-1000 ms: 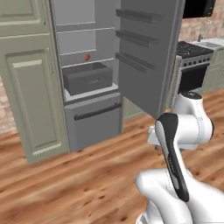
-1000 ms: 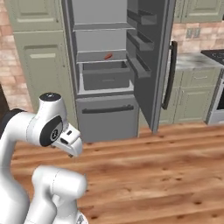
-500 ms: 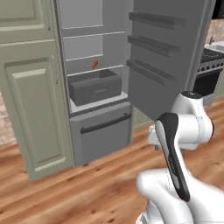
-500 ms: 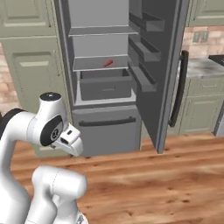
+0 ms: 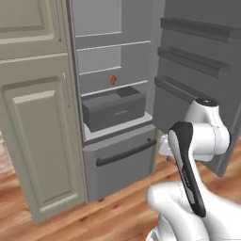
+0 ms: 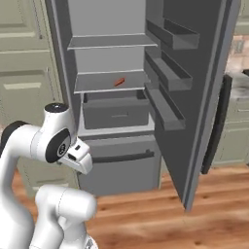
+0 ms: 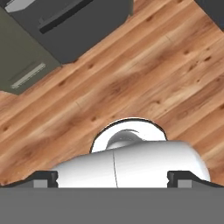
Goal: Gather the corn and carrot from the fridge and place them on a tray on the dining counter. Then gather the chicken drumstick and steak from the fridge and place them on the other tray.
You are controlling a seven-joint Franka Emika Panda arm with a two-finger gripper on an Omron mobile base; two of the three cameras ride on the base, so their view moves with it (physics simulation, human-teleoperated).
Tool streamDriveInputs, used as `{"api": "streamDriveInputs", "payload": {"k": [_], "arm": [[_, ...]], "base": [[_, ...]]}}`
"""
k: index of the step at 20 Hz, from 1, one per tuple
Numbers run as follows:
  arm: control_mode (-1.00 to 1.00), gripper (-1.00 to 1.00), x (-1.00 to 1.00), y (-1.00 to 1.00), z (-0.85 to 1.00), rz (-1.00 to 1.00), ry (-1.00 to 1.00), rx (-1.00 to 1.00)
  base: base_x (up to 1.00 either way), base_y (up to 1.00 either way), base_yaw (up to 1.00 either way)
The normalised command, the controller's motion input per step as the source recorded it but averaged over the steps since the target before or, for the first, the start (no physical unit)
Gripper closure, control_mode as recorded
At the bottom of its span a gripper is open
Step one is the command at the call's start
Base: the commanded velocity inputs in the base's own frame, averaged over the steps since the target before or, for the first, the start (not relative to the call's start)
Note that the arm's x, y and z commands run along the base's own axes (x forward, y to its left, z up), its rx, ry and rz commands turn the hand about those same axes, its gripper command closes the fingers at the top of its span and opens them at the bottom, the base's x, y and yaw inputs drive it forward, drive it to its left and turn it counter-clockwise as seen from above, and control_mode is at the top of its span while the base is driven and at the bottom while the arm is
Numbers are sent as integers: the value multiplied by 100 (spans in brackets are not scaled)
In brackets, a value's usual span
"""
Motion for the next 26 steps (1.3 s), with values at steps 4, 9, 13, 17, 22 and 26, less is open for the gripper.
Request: {"api": "streamDriveInputs", "payload": {"k": [4, 9, 13, 17, 22, 26], "arm": [[100, -100, 0, 0, 0, 0, 0, 0], [100, -100, 0, 0, 0, 0, 0, 0], [100, -100, 0, 0, 0, 0, 0, 0], [100, -100, 0, 0, 0, 0, 0, 0], [100, -100, 0, 0, 0, 0, 0, 0], [100, -100, 0, 0, 0, 0, 0, 0]], "base": [[76, 12, -3], [67, 0, 0], [53, -31, 2], [50, -16, 0], [77, 4, -2], [72, -1, 0]]}}
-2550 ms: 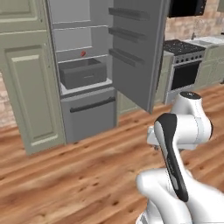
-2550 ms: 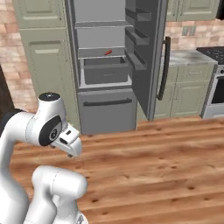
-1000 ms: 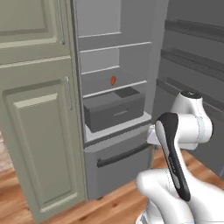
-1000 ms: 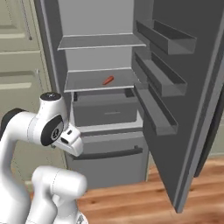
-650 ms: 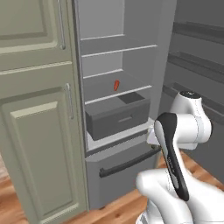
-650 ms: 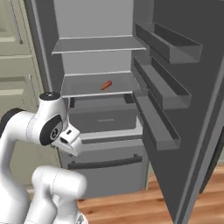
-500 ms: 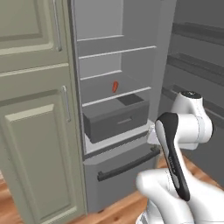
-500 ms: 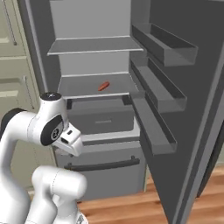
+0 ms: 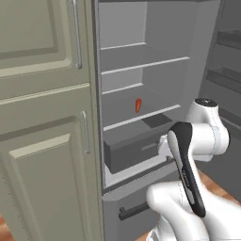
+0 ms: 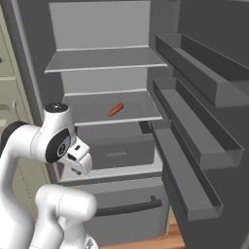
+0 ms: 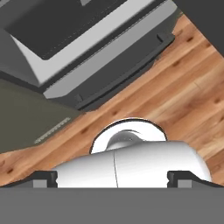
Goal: Gather the corn and carrot from the fridge and place them on a tray on the dining counter. Then gather the chicken drumstick and steak from the fridge and place them on the other tray.
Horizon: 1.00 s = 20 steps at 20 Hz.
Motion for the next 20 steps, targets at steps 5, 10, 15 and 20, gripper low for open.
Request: {"api": "streamDriveInputs", "payload": {"k": [5, 10, 15, 20], "arm": [[100, -100, 0, 0, 0, 0, 0, 0], [-100, -100, 13, -2, 0, 0, 0, 0], [-100, -100, 5, -2, 10, 0, -3, -2], [-100, -100, 0, 9, 50, -1, -29, -21]], "base": [[54, -11, 0], [15, -4, 0], [0, 0, 0], [0, 0, 0]]}}
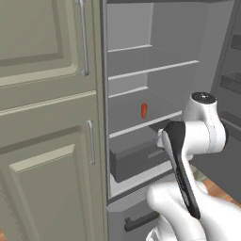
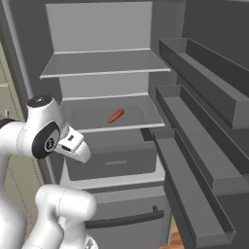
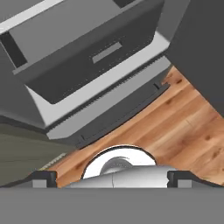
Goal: Gather the corn and carrot from the fridge and place them on a tray on the dining counter. Then gather the chicken drumstick and steak from the fridge and place them on the other tray.
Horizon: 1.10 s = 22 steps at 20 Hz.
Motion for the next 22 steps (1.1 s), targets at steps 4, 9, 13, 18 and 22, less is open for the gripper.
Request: {"api": "streamDriveInputs", "payload": {"k": [4, 9, 13, 18, 22], "arm": [[-100, -100, 10, -4, 45, -1, -53, -30], [-100, -100, 43, -17, 16, 0, -36, -9], [-100, -100, 32, -24, 18, 0, -26, 3], [-100, -100, 46, -22, 10, 0, 1, 23], [-100, -100, 60, -6, -2, 1, -3, 6]], "base": [[0, 0, 0], [0, 0, 0], [0, 0, 0], [0, 0, 0], [0, 0, 0]]}}
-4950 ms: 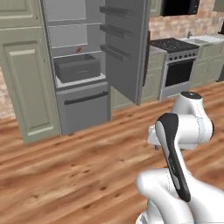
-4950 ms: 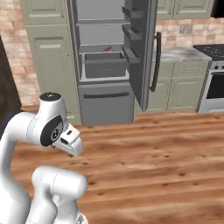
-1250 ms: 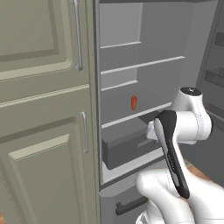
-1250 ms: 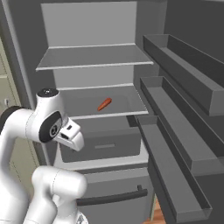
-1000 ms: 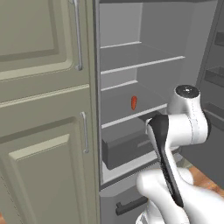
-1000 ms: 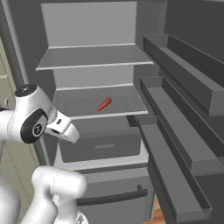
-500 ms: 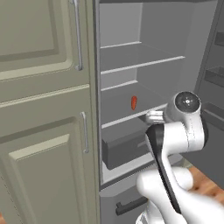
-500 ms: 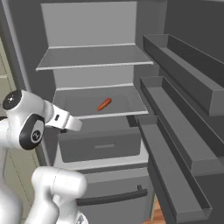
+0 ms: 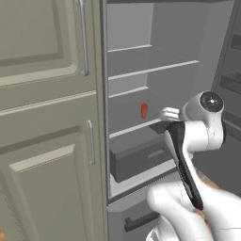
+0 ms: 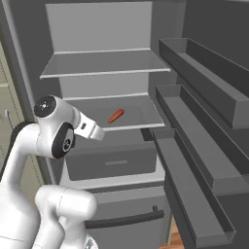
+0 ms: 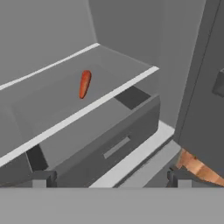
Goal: Gather the corn and carrot from the fridge and place them on a tray on the dining counter. Then gather the chicken drumstick and steak from the fridge and place them on the other tray.
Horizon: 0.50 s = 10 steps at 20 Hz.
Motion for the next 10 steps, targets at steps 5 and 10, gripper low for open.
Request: {"api": "streamDriveInputs", "payload": {"k": [5, 10], "arm": [[-100, -100, 79, 0, 0, 0, 0, 0], [-100, -100, 49, 1, -6, 0, 0, 0]], "base": [[0, 0, 0], [0, 0, 0]]}}
